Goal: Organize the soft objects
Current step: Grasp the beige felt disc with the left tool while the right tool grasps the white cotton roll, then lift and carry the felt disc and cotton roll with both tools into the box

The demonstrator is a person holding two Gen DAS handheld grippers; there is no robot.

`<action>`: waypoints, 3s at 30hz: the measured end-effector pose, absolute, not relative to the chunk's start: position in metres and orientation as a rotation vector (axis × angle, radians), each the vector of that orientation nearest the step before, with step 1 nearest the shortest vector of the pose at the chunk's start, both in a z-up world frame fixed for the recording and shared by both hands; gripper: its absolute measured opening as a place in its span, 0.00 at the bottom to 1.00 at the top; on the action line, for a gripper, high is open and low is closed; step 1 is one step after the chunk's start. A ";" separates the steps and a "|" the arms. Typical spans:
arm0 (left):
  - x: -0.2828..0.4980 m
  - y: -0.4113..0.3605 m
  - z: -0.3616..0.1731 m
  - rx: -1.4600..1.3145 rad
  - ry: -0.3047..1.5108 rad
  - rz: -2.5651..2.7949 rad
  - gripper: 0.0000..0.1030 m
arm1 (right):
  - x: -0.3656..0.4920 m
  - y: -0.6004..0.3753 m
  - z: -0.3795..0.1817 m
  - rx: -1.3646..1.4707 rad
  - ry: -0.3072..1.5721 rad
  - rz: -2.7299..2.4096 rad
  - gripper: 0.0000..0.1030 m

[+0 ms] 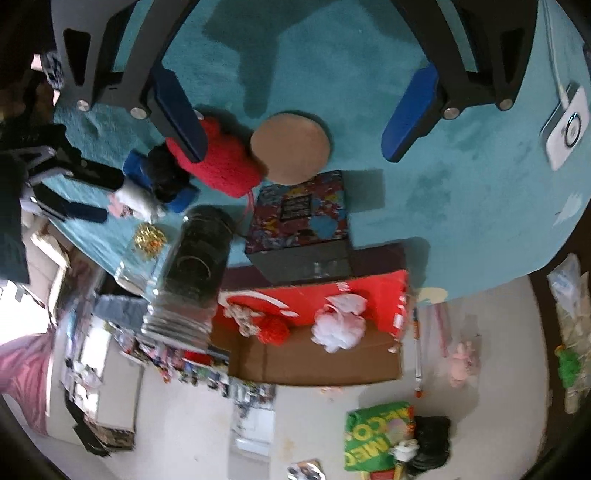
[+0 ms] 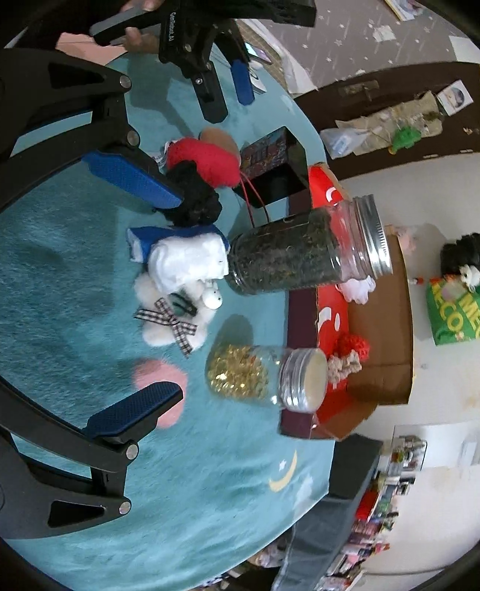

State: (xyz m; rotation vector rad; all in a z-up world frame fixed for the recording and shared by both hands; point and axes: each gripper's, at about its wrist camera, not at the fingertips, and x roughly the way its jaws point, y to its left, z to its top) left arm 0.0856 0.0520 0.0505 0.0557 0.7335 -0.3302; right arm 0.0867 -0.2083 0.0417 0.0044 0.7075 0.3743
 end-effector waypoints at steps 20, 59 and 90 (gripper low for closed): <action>0.105 0.059 0.035 0.086 0.843 -0.406 0.71 | 0.098 -0.209 0.043 0.005 0.742 0.484 0.36; 0.108 -0.005 0.068 0.005 0.780 -0.688 0.27 | 0.099 -0.197 0.062 -0.046 0.701 0.531 0.17; 0.111 0.122 0.040 -0.040 0.880 -0.397 0.27 | 0.111 -0.284 0.044 0.042 0.797 0.339 0.17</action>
